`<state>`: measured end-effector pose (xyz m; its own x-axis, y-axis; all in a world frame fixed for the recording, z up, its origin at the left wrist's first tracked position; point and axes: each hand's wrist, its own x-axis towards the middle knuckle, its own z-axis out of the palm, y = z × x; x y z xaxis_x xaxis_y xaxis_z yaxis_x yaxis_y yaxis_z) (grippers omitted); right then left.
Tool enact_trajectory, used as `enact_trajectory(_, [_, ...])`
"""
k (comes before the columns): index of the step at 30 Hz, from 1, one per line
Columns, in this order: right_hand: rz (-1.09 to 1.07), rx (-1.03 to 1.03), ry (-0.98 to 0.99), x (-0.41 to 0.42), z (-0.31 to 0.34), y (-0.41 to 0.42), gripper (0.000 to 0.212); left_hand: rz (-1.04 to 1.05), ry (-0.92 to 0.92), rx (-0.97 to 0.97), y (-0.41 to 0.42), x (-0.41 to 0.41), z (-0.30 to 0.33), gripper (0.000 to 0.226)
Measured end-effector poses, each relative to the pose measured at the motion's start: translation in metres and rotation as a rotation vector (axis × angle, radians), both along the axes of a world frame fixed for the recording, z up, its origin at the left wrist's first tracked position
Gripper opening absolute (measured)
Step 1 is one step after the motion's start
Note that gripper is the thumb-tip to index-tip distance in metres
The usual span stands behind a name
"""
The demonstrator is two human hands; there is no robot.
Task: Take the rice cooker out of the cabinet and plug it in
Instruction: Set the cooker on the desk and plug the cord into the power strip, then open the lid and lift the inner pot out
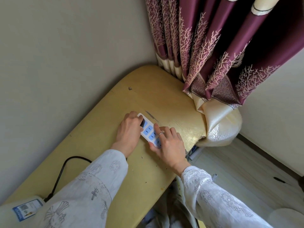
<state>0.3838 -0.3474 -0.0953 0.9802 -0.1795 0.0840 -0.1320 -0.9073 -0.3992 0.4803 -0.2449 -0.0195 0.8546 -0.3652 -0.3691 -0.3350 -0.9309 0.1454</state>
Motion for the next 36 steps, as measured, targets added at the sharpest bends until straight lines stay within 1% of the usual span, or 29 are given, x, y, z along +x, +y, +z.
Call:
enact_trajectory(4, [0.013,0.004,0.031,0.001,0.003,-0.001,0.064,0.022,-0.016,-0.038,0.002,-0.003,-0.005,0.032])
enact_trajectory(7, [0.048,0.032,0.085,-0.001,0.009,-0.003,0.063,0.018,-0.037,-0.082,0.008,-0.01,-0.01,0.04])
enact_trajectory(10, [0.081,0.055,0.219,0.0,0.012,-0.004,0.064,0.033,-0.034,-0.106,0.016,-0.023,-0.014,0.05])
enact_trajectory(13, [0.077,0.018,0.321,0.001,0.02,0.006,0.064,0.059,-0.031,-0.178,0.033,-0.04,-0.002,0.053])
enact_trajectory(14, [0.045,0.018,0.352,0.002,0.02,0.005,0.062,0.053,-0.032,-0.206,0.034,-0.043,-0.001,0.053])
enact_trajectory(17, [0.033,-0.023,0.379,0.002,0.035,0.019,0.056,0.135,-0.073,-0.287,0.063,-0.059,0.018,0.049])
enact_trajectory(19, [0.099,-0.059,0.362,0.0,0.052,0.041,0.054,0.199,-0.113,-0.322,0.093,-0.074,0.034,0.046])
enact_trajectory(24, [0.279,-0.03,0.335,-0.012,0.091,0.106,0.051,0.356,-0.203,-0.397,0.162,-0.116,0.065,0.037])
enact_trajectory(28, [0.492,0.1,0.414,-0.034,0.117,0.173,0.045,0.424,-0.327,-0.471,0.216,-0.157,0.091,0.034])
enact_trajectory(30, [0.577,0.204,0.453,-0.052,0.129,0.209,0.042,0.474,-0.39,-0.486,0.25,-0.182,0.105,0.033])
enact_trajectory(32, [0.605,0.313,0.512,-0.074,0.139,0.243,0.039,0.539,-0.462,-0.488,0.284,-0.21,0.116,0.03])
enact_trajectory(35, [0.502,0.523,0.604,-0.097,0.147,0.275,0.038,0.634,-0.588,-0.44,0.328,-0.25,0.122,0.027])
enact_trajectory(36, [0.477,0.589,0.625,-0.106,0.149,0.288,0.039,0.698,-0.607,-0.419,0.347,-0.269,0.124,0.028])
